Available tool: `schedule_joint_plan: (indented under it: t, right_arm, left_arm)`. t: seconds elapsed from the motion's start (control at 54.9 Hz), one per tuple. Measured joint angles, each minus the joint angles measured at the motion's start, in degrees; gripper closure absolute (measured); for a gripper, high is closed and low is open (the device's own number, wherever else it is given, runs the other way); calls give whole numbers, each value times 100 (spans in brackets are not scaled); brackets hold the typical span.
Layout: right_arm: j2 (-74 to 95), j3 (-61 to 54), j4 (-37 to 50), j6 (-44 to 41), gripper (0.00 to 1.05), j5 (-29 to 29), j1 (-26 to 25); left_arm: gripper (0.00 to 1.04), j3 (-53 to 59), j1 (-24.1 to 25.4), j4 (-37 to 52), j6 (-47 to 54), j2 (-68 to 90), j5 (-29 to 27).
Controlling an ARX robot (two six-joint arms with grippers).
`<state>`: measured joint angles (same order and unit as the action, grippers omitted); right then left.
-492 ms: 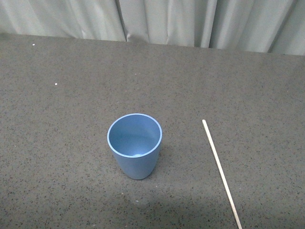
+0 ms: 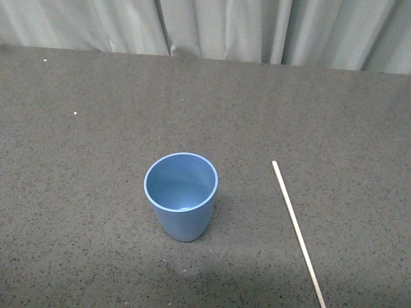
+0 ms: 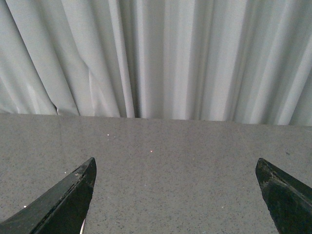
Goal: Transfer chopsticks to blue cup
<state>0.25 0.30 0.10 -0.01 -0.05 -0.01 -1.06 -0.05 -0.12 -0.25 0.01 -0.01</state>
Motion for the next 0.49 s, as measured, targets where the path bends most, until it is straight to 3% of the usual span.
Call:
schedule_joint_plan:
  t: [0.31, 0.419, 0.492]
  right_arm:
    - [0, 0, -2, 0, 9, 0, 0]
    - [472, 125, -225, -750, 9, 1272, 385]
    - [1386, 238, -136, -1185, 9, 1384, 509]
  left_arm:
    - [7, 0, 0, 0, 0, 0, 0]
    - [7, 0, -2, 0, 0, 0, -2]
    - [7, 0, 0, 0, 0, 2, -4]
